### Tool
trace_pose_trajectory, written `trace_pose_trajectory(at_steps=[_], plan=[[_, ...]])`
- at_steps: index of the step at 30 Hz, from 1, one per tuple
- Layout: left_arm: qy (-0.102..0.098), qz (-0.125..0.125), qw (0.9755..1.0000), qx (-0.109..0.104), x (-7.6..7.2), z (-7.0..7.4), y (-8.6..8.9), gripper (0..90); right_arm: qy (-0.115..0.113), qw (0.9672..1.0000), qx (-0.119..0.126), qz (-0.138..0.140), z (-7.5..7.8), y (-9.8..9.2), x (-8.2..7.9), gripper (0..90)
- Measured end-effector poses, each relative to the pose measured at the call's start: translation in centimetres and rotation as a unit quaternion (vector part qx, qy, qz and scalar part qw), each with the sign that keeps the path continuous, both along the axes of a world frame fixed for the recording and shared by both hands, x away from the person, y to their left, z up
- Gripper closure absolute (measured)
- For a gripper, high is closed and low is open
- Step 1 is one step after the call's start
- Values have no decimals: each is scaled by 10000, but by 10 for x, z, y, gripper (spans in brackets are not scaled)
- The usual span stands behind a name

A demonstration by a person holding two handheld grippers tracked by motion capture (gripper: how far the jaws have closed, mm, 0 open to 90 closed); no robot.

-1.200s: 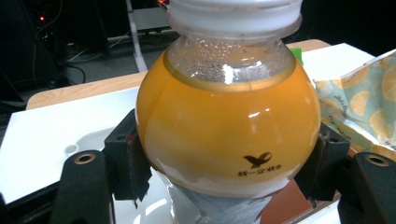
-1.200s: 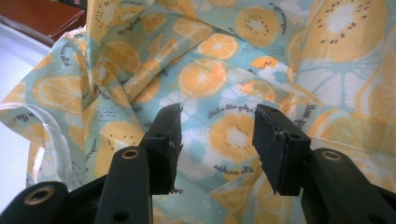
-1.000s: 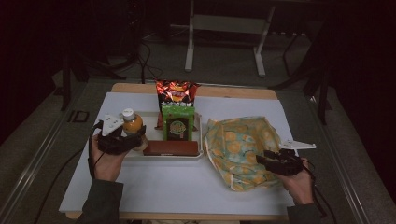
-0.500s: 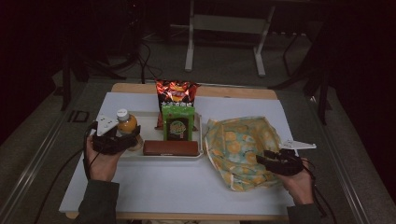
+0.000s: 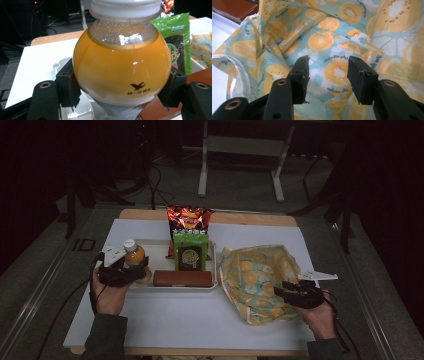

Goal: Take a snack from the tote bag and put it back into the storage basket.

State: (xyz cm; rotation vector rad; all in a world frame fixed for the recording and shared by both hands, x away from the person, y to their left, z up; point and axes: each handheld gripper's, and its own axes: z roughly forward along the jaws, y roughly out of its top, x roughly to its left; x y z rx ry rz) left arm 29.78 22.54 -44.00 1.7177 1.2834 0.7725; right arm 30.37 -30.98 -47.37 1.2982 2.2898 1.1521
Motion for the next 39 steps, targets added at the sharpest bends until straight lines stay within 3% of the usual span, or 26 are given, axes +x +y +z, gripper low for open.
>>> trace_pose_trajectory(at_steps=[25, 39], plan=[[232, -25, 9997, 117, 6, -19, -5, 309, -30, 10000, 30, -21, 1, -3, -1, 521], [395, 86, 9991, 152, 5, -27, -9, 308, -28, 10000, 33, -31, 2, -4, -2, 521]])
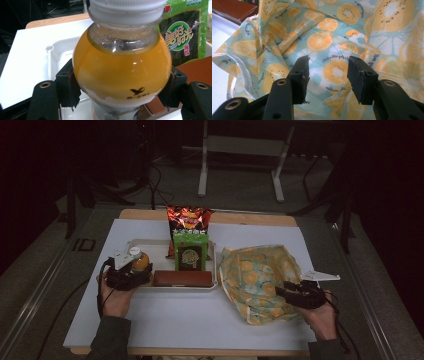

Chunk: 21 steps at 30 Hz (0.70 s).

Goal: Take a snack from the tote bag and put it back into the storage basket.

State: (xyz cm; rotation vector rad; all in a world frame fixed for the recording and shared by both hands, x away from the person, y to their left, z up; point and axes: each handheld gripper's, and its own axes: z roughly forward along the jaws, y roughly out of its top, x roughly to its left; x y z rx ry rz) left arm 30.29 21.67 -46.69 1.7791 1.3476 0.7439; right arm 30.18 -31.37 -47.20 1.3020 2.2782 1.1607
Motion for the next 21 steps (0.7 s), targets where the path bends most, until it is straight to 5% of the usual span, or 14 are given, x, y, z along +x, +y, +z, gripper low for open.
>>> trace_pose_trajectory(at_steps=[21], plan=[[121, 155, 9996, 213, -3, -10, -9, 306, -11, 10000, 11, -2, 1, -1, 0, 520]])
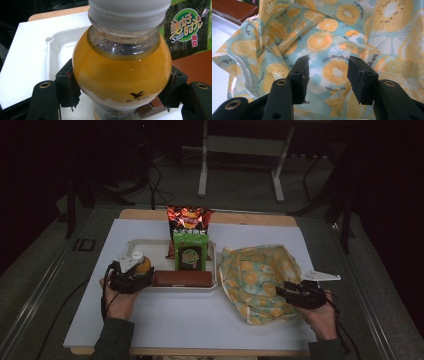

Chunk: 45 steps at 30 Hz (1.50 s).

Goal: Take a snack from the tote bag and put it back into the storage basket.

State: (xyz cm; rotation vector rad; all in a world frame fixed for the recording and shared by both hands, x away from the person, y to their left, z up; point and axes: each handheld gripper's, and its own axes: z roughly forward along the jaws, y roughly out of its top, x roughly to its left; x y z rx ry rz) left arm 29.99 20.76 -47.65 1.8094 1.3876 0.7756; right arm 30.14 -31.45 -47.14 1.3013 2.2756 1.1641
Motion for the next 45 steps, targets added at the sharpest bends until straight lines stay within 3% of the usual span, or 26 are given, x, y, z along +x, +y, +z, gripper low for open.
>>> trace_pose_trajectory(at_steps=[9, 18, 23, 28, 37, 45], plan=[[-70, 8, 10000, -1, -5, -1, -1, 303, -1, 10000, 8, 3, 0, 0, 0, 519], [4, -29, 9997, -223, -2, -2, 4, 297, 16, 10000, -12, 10, -1, 0, 0, 519], [57, -55, 9989, -465, -1, -3, 8, 205, 15, 10000, -10, 10, -1, 0, 0, 519], [88, -216, 9986, -480, -7, -1, 10, 171, 0, 10000, 0, 8, 0, -1, 0, 519], [54, -367, 9982, -463, -22, -2, 18, 237, -3, 10000, 14, 0, 0, -3, -1, 519], [40, -341, 9981, -521, -31, -3, 28, 291, -6, 10000, 9, 6, 0, -3, -1, 519]])
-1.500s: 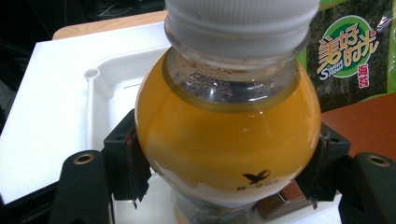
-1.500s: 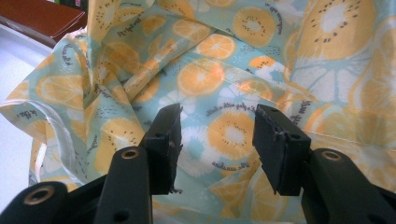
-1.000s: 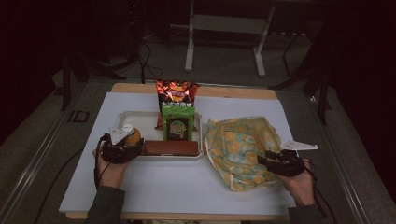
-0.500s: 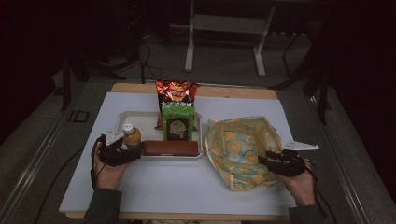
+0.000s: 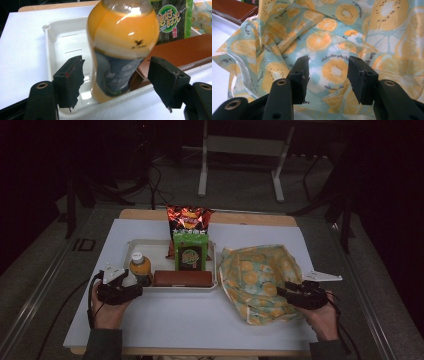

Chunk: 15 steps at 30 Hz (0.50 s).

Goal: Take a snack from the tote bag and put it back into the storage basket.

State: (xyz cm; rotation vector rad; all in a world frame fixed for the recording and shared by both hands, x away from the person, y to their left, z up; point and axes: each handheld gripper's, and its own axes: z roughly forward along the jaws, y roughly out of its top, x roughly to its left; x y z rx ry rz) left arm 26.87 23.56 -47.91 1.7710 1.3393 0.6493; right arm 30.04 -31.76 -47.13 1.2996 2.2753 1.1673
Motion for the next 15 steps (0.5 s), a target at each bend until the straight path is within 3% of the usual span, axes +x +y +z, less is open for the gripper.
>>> trace_pose_trajectory(at_steps=[15], plan=[[80, 233, 9995, 175, -7, -5, 18, 446, -33, 10000, 17, -33, 1, -2, -1, 520]])
